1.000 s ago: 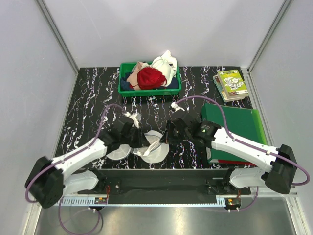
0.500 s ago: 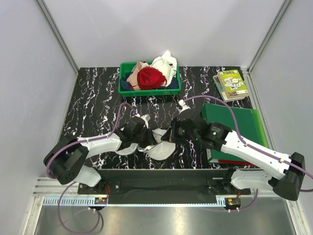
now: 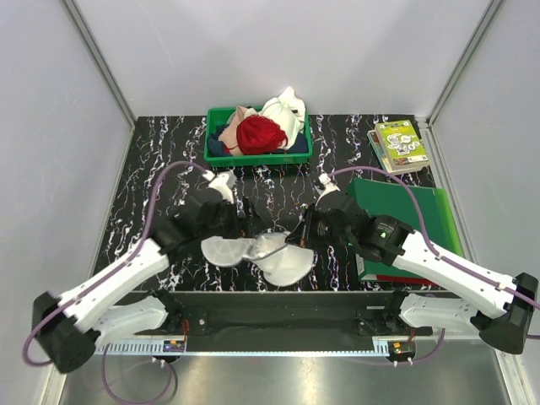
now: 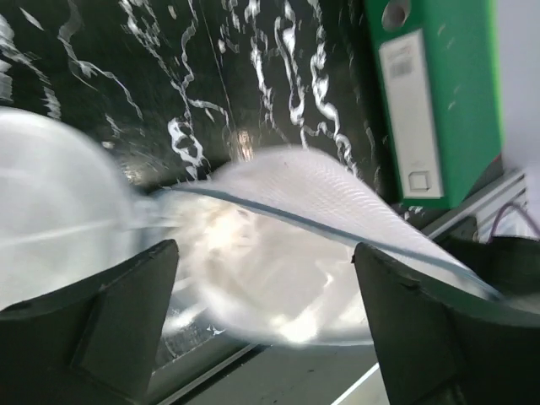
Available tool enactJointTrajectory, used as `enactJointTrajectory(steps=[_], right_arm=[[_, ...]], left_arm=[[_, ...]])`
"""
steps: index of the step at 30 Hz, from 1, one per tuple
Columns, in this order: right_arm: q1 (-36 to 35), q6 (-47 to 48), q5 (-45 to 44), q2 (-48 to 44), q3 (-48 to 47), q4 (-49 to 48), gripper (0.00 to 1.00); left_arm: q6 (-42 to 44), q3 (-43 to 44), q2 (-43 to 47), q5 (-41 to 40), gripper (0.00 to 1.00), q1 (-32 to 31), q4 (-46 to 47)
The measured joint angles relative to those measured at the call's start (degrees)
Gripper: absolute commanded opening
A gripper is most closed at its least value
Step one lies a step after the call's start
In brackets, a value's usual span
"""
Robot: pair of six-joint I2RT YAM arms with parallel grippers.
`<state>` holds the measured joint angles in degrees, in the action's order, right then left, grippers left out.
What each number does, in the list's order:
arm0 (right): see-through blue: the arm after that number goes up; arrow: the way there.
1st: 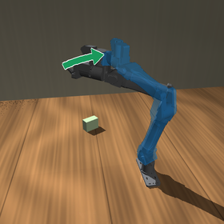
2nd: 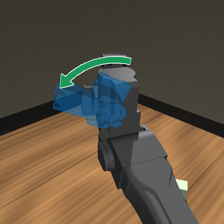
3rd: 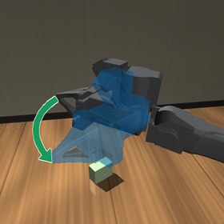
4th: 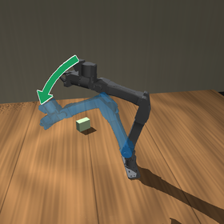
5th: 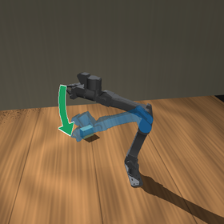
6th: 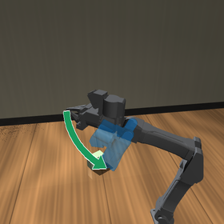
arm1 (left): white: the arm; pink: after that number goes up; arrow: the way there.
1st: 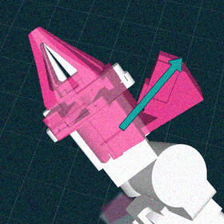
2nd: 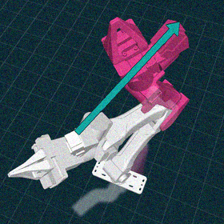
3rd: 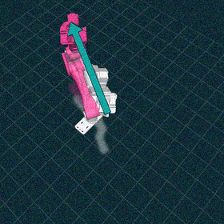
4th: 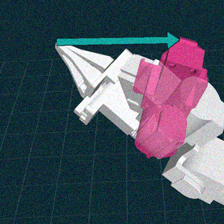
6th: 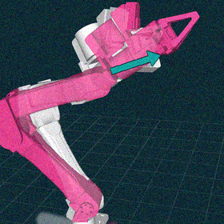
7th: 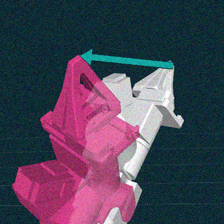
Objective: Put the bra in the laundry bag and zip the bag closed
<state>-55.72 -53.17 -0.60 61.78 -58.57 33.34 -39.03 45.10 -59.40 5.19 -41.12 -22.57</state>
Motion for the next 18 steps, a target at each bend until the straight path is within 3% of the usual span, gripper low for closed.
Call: enactJointTrajectory(steps=[5, 7, 11, 14, 18], right_arm=[[0.0, 0.3, -0.1, 0.0, 0.1, 0.2, 0.0], [0.0, 0.4, -0.1, 0.0, 0.1, 0.3, 0.0], [0.1, 0.4, -0.1, 0.0, 0.1, 0.4, 0.0], [0.1, 0.4, 0.0, 0.0, 0.1, 0.4, 0.0], [0.1, 0.4, -0.1, 0.0, 0.2, 0.4, 0.0]], left_arm=[[-4.1, 0.9, 11.3, -6.8, 0.91, 0.4, -9.4], [-7.7, -1.5, 15.0, -8.5, 0.84, 1.1, -12.1], [-15.5, -10.1, 21.5, -10.5, 0.82, 5.3, -16.0], [-18.0, -14.2, 21.3, -10.4, 0.82, 10.1, -18.2], [-18.5, -15.4, 14.5, -10.3, 0.76, 14.2, -17.7]])
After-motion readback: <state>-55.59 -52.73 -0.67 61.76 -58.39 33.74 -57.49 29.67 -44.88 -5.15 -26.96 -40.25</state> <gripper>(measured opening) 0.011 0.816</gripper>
